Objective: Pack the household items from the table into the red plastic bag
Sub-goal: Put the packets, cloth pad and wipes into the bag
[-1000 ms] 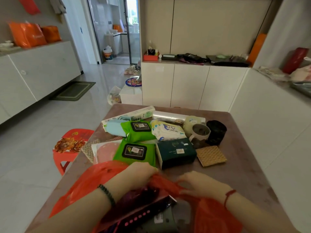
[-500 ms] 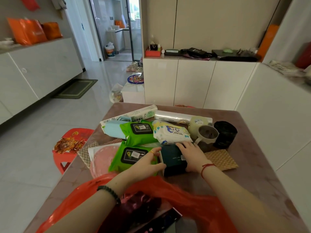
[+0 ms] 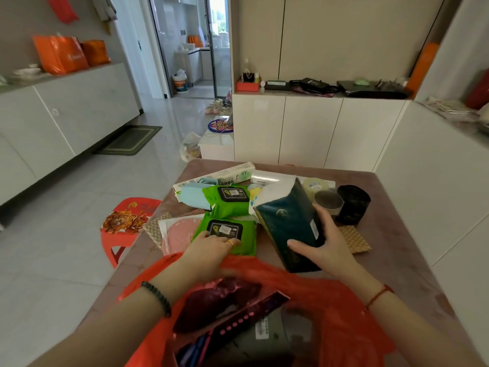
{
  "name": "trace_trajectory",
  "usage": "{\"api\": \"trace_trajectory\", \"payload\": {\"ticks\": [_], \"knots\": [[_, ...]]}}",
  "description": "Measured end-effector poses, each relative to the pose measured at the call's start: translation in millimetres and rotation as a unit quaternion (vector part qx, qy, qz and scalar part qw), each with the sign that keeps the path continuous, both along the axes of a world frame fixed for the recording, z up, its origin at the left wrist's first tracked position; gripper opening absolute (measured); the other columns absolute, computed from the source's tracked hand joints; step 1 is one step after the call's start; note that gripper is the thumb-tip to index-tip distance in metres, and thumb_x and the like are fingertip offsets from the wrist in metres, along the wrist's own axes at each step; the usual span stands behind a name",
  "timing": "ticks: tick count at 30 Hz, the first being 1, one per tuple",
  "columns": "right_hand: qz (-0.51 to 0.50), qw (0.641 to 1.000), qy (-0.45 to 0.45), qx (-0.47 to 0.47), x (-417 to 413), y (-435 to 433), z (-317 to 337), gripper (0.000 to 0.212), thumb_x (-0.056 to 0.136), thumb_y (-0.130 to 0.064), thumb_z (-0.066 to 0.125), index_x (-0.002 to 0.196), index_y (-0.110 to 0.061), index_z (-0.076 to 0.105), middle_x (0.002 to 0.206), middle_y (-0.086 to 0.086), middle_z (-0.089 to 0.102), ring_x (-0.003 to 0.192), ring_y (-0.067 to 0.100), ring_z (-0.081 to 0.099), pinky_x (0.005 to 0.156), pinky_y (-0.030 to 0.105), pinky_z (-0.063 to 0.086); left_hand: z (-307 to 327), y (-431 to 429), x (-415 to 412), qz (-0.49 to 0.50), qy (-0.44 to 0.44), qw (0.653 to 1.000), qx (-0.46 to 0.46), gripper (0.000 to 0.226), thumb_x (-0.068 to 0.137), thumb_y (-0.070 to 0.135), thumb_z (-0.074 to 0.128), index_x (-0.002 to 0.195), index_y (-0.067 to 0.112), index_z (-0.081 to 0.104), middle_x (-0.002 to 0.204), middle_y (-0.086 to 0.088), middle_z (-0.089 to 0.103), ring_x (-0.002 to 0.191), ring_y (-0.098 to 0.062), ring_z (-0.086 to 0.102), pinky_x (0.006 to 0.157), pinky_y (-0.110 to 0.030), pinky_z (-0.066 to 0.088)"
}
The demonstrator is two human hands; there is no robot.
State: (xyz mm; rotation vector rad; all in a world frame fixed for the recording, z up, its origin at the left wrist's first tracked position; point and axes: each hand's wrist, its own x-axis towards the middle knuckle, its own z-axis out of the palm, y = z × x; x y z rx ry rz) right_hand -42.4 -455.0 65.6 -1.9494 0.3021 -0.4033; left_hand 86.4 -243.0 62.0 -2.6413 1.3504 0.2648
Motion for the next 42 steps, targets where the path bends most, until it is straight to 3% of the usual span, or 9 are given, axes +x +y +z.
{"api": "trace_trajectory", "payload": {"ticks": [5, 8, 12, 18, 22, 27, 33, 37, 42], "knots": [[0.217, 0.954, -0.159, -0.133, -47.8, 78.9, 34.8, 0.092, 0.065, -0.043, 0.076, 0.142, -0.030, 0.027, 0.142, -0.008, 0.039, 0.133, 0.011, 0.037, 0.106, 0.033, 0.038, -58.6, 42.8, 67.5, 0.118, 0.081, 0.984, -0.108, 0.036, 0.083, 0.060, 0.048, 0.106, 0.035, 0.057, 0.101, 0.010, 0.066, 0.097, -0.019, 0.064, 0.078, -0.031, 0.054], [0.279, 0.885, -0.111, -0.355, -49.7, 97.4, 20.0, 0.088, 0.071, -0.056, 0.067, 0.143, -0.043, 0.018, 0.141, -0.003, 0.035, 0.134, 0.010, 0.028, 0.115, 0.029, 0.017, -12.3, 36.9, 43.4, 0.152, 0.125, 0.948, -0.249, 0.013, 0.089, 0.041, 0.054, 0.084, 0.030, 0.060, 0.072, 0.013, 0.058, 0.068, -0.007, 0.055, 0.064, -0.028, 0.046], [0.265, 0.872, 0.012, -0.412, -37.0, 105.7, -2.4, 0.069, 0.077, -0.062, 0.053, 0.139, -0.050, 0.023, 0.148, -0.001, 0.030, 0.138, 0.019, 0.022, 0.113, 0.035, -0.006, 50.7, 28.6, 9.8, 0.114, 0.149, 0.912, -0.365, 0.033, 0.092, 0.018, 0.055, 0.061, 0.029, 0.048, 0.057, 0.009, 0.047, 0.051, 0.000, 0.048, 0.053, -0.014, 0.036], [0.125, 0.908, 0.015, -0.400, -29.7, 98.6, 6.8, 0.053, 0.086, -0.054, 0.036, 0.133, -0.033, 0.046, 0.145, 0.000, 0.042, 0.135, 0.021, 0.036, 0.117, 0.044, 0.019, 57.9, 39.3, -2.5, 0.077, 0.141, 0.922, -0.353, 0.032, 0.091, 0.017, 0.056, 0.062, 0.031, 0.050, 0.057, 0.010, 0.050, 0.057, 0.004, 0.052, 0.054, -0.010, 0.036], [0.150, 0.836, 0.199, -0.488, -67.6, 59.1, 21.3, 0.092, 0.062, -0.081, 0.009, 0.141, -0.038, 0.028, 0.146, -0.009, 0.038, 0.136, 0.013, 0.031, 0.116, 0.040, 0.012, 57.2, 62.1, -5.6, 0.073, 0.117, 0.931, -0.337, 0.026, 0.085, 0.039, 0.054, 0.078, 0.015, 0.063, 0.070, -0.007, 0.064, 0.064, -0.014, 0.057, 0.063, -0.030, 0.044], [0.259, 0.801, 0.273, -0.466, -125.0, 6.2, 22.4, 0.096, 0.054, -0.092, 0.012, 0.114, -0.031, 0.054, 0.095, -0.015, 0.061, 0.086, 0.004, 0.053, 0.080, 0.022, 0.042, 64.2, 89.8, -14.5, 0.044, 0.011, 0.988, -0.150, 0.026, 0.085, 0.041, 0.059, 0.070, 0.020, 0.054, 0.071, -0.007, 0.058, 0.067, -0.025, 0.052, 0.056, -0.031, 0.032], [0.168, 0.786, 0.001, -0.595, -130.0, -22.1, 45.7, 0.066, 0.092, -0.063, 0.018, 0.048, -0.023, 0.047, 0.041, -0.010, 0.050, 0.038, 0.003, 0.046, 0.040, 0.014, 0.035, 101.0, 85.9, -7.2, 0.066, -0.010, 0.970, -0.234, 0.023, 0.089, 0.006, 0.051, 0.105, 0.005, 0.066, 0.101, -0.019, 0.068, 0.100, -0.035, 0.061, 0.077, -0.031, 0.041], [0.059, 0.788, -0.130, -0.599, -106.7, -20.9, 69.8, 0.069, 0.093, -0.058, 0.020, 0.041, -0.018, 0.042, 0.036, -0.003, 0.044, 0.036, 0.012, 0.045, 0.046, 0.026, 0.035, 115.8, 84.0, 4.9, 0.097, -0.031, 0.942, -0.318, 0.018, 0.089, 0.006, 0.053, 0.095, 0.003, 0.070, 0.100, -0.022, 0.069, 0.098, -0.036, 0.062, 0.082, -0.036, 0.043], [0.029, 0.819, -0.104, -0.564, -109.1, -21.5, 50.1, 0.069, 0.090, -0.065, 0.024, 0.045, -0.018, 0.047, 0.045, -0.010, 0.043, 0.046, 0.007, 0.042, 0.054, 0.022, 0.034, 107.4, 92.0, -1.5, 0.141, 0.096, 0.929, -0.329, 0.009, 0.087, 0.011, 0.060, 0.092, 0.006, 0.066, 0.071, -0.005, 0.064, 0.068, -0.021, 0.059, 0.063, -0.018, 0.044]]}}
